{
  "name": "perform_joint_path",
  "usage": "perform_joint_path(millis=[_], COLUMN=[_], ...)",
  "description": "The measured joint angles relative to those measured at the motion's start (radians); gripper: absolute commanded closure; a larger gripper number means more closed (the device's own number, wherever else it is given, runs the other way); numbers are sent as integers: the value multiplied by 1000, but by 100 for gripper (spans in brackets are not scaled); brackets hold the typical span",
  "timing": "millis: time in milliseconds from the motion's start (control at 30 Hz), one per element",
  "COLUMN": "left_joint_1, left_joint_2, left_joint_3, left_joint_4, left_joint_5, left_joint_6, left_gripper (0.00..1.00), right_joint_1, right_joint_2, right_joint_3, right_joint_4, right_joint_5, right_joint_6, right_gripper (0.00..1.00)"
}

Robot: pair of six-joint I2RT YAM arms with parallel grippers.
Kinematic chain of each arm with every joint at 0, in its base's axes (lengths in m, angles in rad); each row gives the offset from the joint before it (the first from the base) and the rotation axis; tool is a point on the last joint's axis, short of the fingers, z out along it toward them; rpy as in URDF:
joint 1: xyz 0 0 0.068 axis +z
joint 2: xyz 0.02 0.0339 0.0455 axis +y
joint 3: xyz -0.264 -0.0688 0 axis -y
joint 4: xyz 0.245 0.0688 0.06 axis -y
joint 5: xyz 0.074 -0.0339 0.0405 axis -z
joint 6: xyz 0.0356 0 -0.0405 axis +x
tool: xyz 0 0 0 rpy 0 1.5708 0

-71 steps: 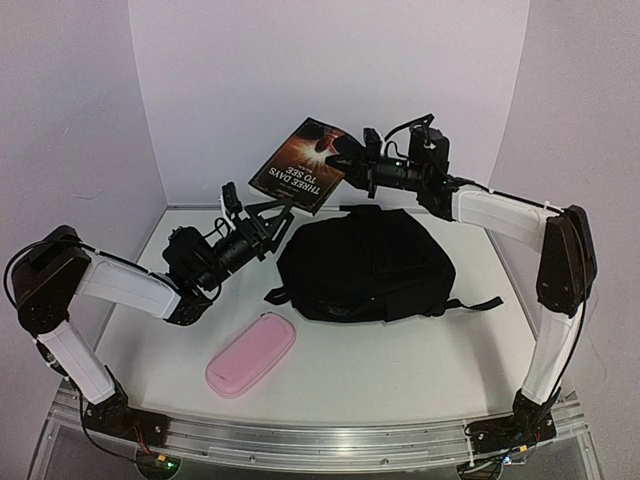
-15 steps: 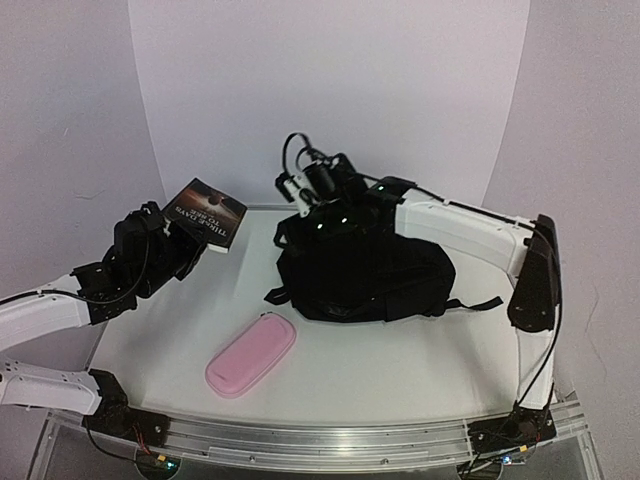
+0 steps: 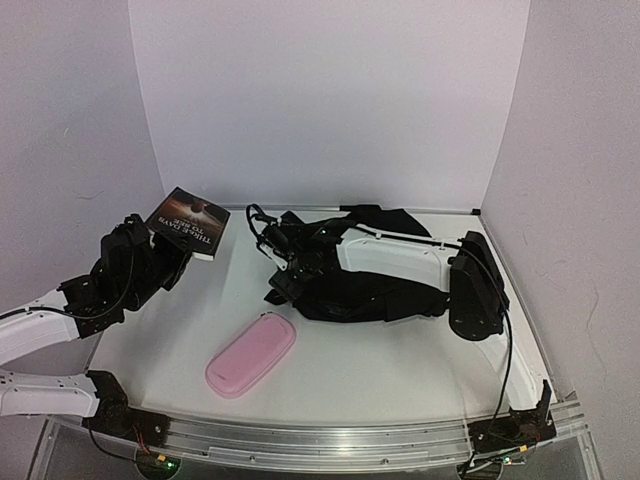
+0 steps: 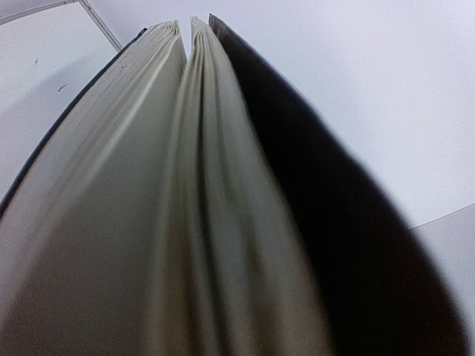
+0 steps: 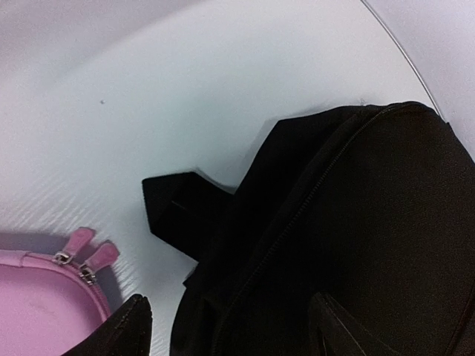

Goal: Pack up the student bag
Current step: Place the book in the student bag.

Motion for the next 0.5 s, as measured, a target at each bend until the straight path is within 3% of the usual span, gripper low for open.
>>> perform_joint_path(millis=[333, 500], left_joint_1=[0, 3], left_joint_2=[-11, 4], left_joint_3=[-13, -13], left_joint_4=[0, 20], left_joint_5=[1, 9], left_joint_6=[1, 2], left_gripper=[100, 100], right_joint_1=[-21, -63], right_joint_2=[-7, -115], right_joint_3=[-116, -267], right_joint_4=[29, 31], right_joint_5=[100, 77], right_joint_6=[-92, -104], right_gripper=[79, 91])
